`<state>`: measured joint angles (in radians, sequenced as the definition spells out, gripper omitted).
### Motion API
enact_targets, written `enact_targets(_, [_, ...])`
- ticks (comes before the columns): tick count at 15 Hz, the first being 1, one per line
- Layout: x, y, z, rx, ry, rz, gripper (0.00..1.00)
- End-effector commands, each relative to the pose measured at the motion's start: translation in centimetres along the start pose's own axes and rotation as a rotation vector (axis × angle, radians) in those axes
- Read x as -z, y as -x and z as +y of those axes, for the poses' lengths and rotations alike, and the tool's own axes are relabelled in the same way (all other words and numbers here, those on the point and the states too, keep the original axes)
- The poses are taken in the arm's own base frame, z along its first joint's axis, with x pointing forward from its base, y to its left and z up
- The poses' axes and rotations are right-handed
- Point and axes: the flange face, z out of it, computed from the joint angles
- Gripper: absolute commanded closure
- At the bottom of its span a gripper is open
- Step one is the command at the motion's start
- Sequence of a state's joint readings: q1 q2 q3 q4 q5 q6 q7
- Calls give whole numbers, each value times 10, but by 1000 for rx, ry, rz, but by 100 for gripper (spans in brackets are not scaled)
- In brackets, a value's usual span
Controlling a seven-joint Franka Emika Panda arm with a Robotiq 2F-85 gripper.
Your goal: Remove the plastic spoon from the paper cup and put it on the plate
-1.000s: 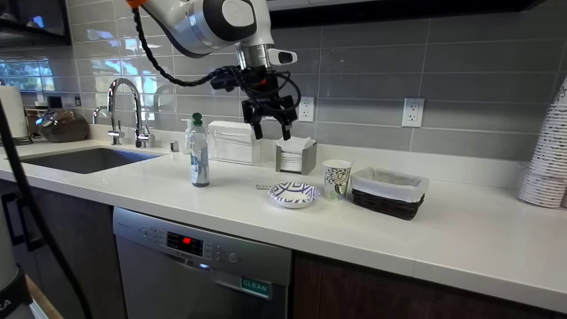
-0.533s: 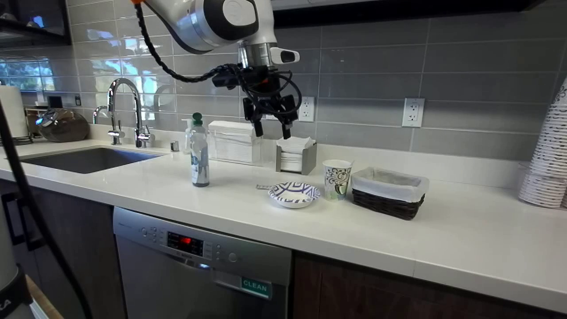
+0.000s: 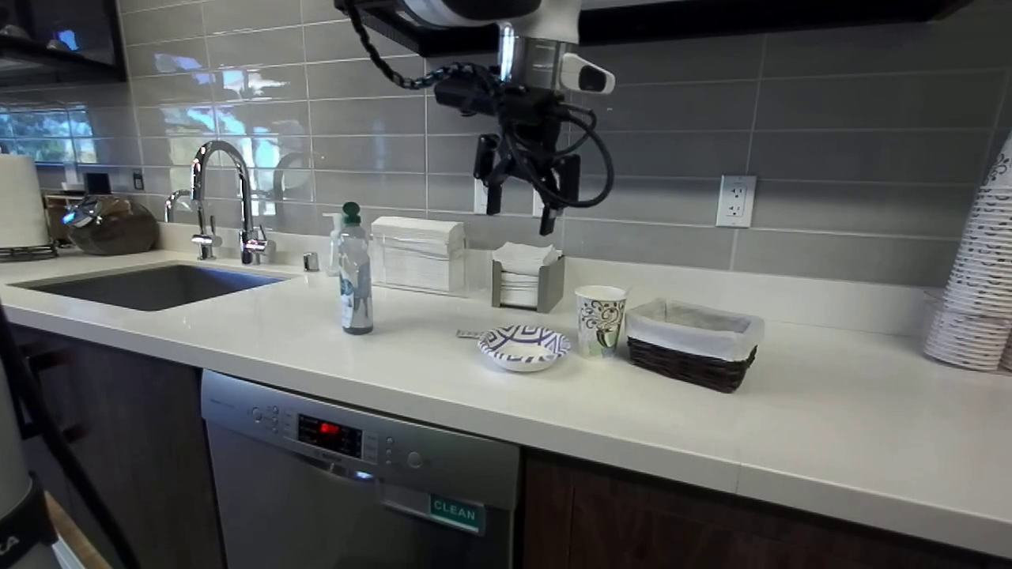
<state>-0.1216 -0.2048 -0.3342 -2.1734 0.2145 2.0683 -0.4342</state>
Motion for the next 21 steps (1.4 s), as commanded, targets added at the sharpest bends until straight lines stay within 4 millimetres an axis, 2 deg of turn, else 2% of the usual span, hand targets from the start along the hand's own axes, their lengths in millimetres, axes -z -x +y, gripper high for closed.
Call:
enact_targets(1, [-3,-36,35,17,-25,-69,0])
enact_targets(3, [-8,-55,50,37,-38,-81,0])
enact_targets(7, [-25,-88,83,198,-53,-54,0])
enact_targets(8, [-30,-96,89,181,-73,-61,0])
enact_targets(9, [-18,-76,72,147,-30,-51,0])
enact_targets(12, [-31,-91,89,164,-39,-55,0])
enact_targets(16, [-30,-96,88,170,-38,-53,0])
enact_targets(21, [-37,-105,103,202,-91,-49,0])
